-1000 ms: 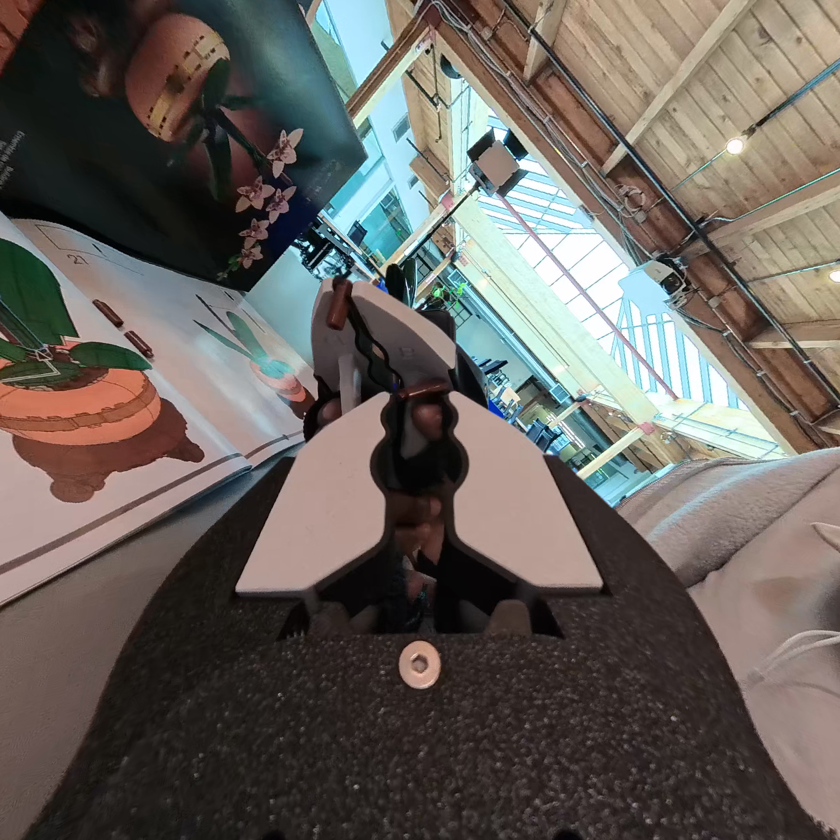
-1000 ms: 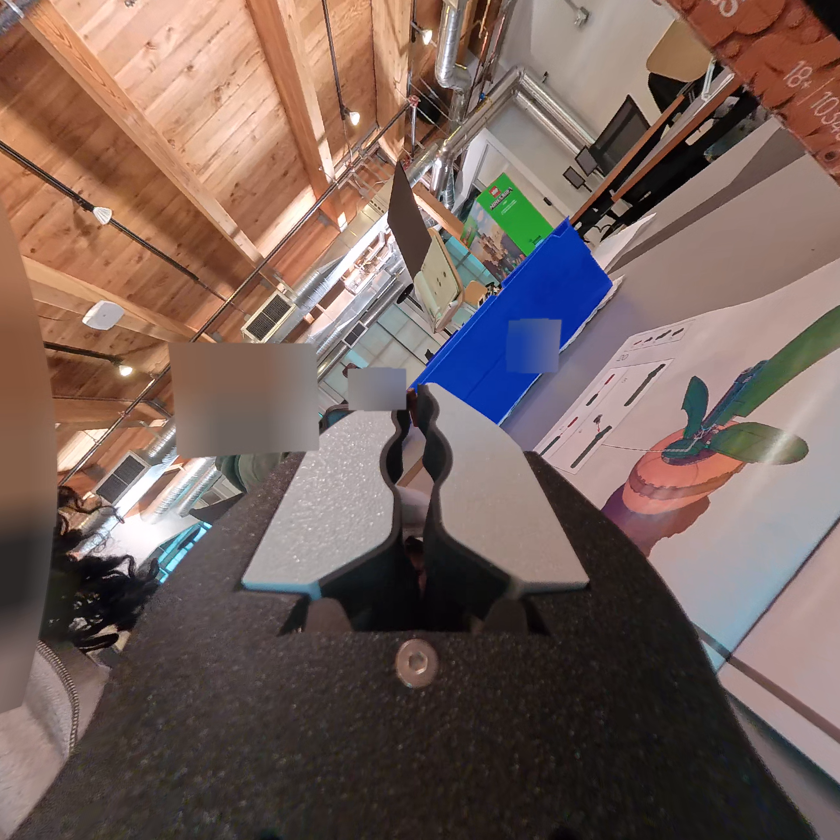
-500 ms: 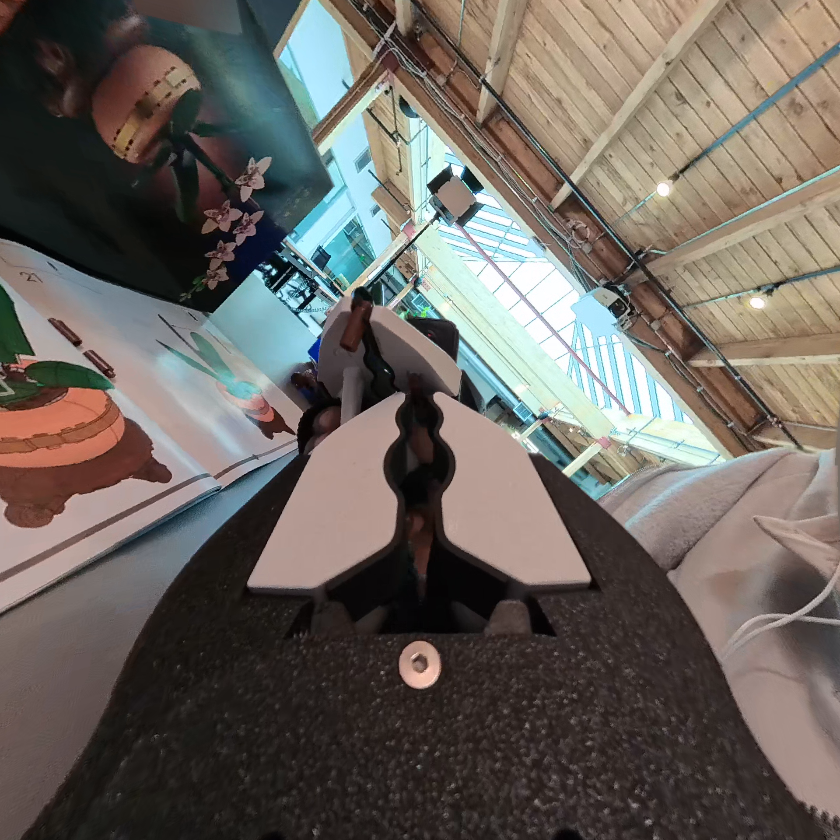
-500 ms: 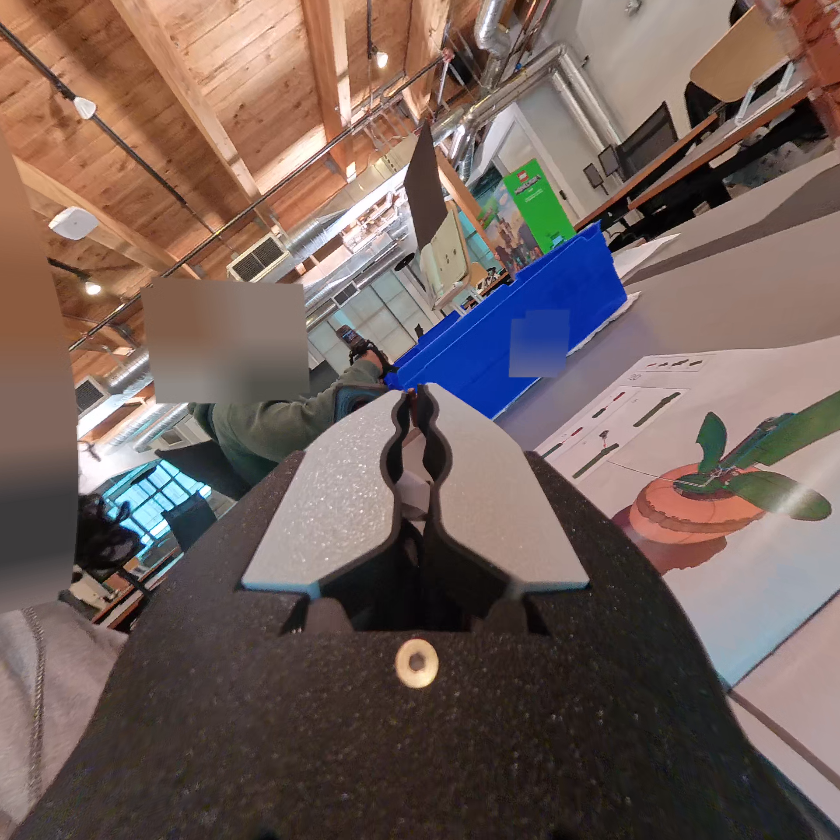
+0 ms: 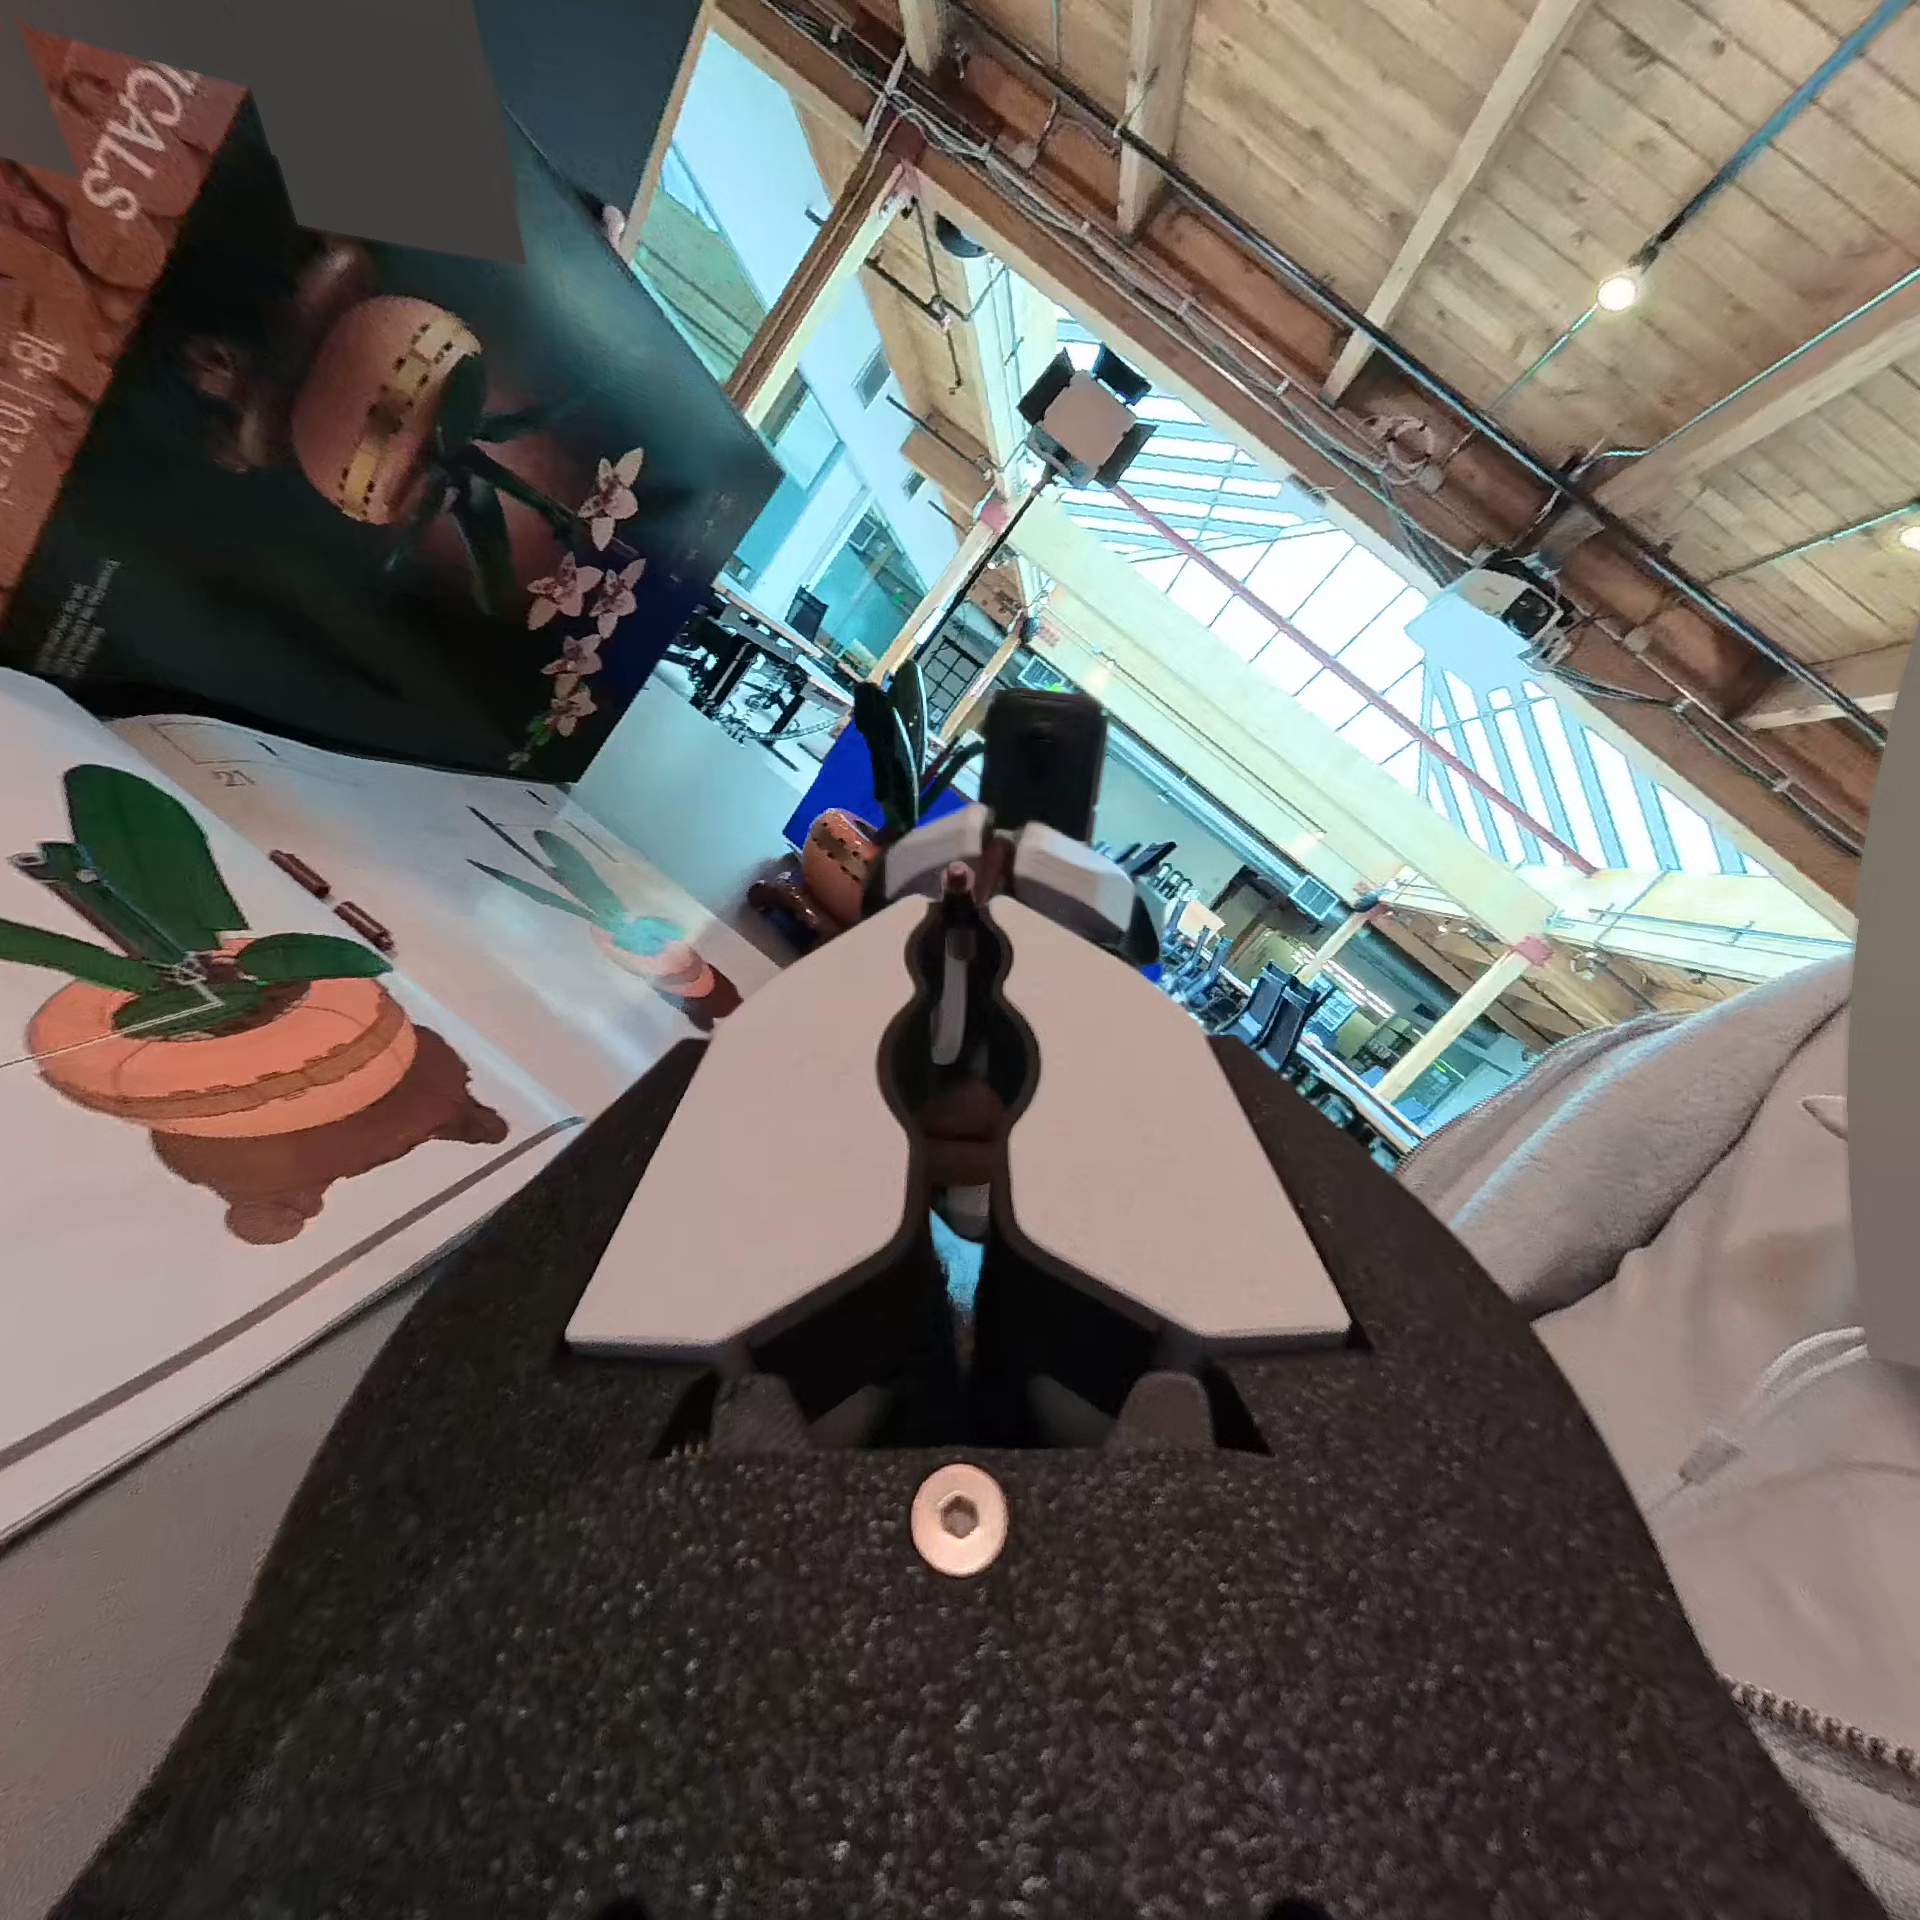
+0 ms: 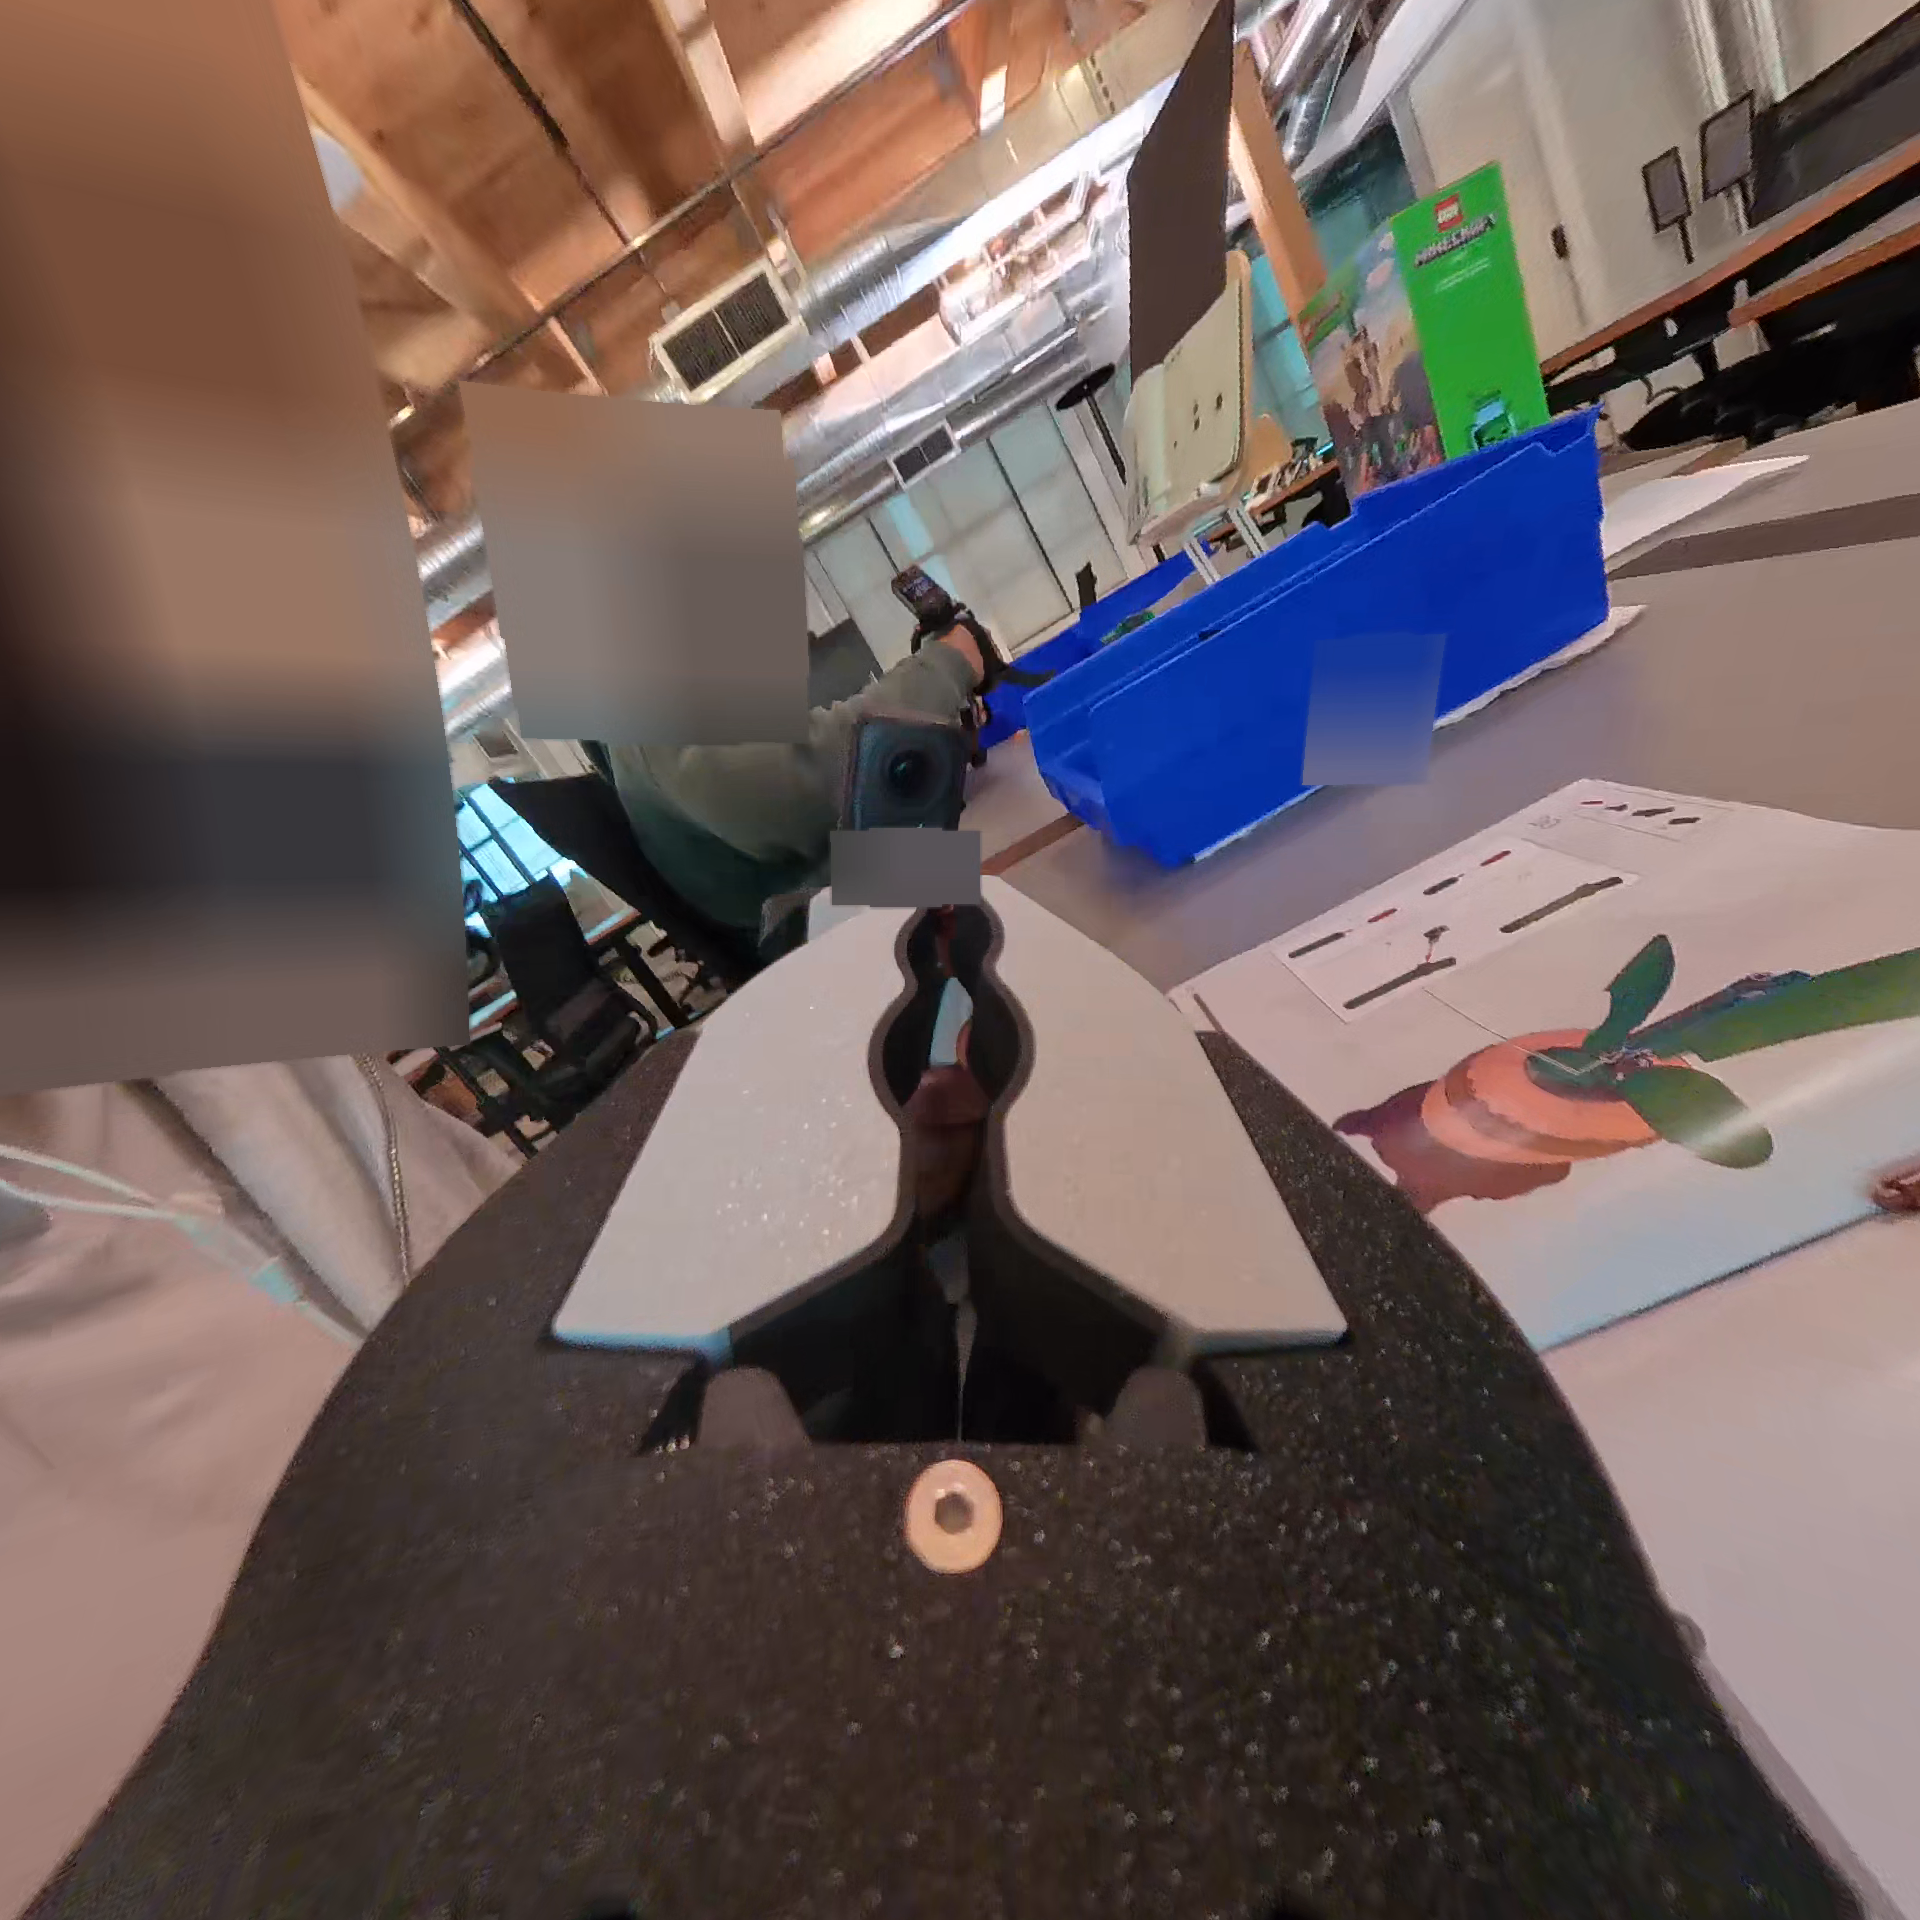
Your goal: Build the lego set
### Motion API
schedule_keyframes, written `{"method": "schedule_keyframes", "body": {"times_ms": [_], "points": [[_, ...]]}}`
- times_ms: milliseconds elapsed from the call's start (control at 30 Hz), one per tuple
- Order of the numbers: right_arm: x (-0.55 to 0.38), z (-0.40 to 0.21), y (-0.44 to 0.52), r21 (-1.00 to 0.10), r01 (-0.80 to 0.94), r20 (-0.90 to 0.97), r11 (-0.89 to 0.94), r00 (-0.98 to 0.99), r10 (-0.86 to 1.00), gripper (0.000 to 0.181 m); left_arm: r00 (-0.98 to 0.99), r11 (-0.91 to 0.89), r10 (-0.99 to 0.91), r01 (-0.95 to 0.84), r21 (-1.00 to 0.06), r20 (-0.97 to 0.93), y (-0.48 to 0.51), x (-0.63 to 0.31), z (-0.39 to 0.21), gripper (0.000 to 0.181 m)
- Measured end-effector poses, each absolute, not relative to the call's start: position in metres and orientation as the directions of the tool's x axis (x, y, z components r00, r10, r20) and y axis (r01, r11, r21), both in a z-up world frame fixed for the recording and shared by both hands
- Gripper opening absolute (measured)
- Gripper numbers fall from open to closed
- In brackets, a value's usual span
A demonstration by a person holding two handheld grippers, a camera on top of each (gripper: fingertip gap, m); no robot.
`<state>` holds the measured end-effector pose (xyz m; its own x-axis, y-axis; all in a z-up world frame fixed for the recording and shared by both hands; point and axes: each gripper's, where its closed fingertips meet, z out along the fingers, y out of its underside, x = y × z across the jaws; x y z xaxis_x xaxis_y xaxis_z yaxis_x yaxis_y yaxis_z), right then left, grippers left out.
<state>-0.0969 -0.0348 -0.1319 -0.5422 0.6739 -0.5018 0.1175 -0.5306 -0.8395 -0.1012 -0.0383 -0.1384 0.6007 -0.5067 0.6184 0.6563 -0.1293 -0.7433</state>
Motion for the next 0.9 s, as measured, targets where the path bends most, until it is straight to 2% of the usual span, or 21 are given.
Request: {"method": "schedule_keyframes", "body": {"times_ms": [33, 200, 767, 900], "points": [[-0.095, -0.132, -0.035, -0.842, 0.125, -0.501, -0.525, -0.541, 0.675, 0.002, 0.599, -0.130, -0.506, 0.658, -0.742, 0.620, -0.039, -0.102, -0.138, 0.004], [-0.097, -0.144, -0.041, -0.863, 0.194, -0.492, -0.467, -0.531, 0.690, 0.003, 0.593, -0.141, -0.521, 0.650, -0.747, 0.614, -0.039, -0.098, -0.138, 0.004], [-0.099, -0.146, -0.046, -0.888, 0.229, -0.457, -0.400, -0.542, 0.705, 0.003, 0.581, -0.125, -0.536, 0.663, -0.738, 0.612, -0.041, -0.098, -0.134, 0.004], [-0.096, -0.124, -0.036, -0.853, 0.158, -0.485, -0.497, -0.591, 0.645, 0.003, 0.610, -0.114, -0.546, 0.625, -0.772, 0.574, -0.042, -0.094, -0.133, 0.004]]}}
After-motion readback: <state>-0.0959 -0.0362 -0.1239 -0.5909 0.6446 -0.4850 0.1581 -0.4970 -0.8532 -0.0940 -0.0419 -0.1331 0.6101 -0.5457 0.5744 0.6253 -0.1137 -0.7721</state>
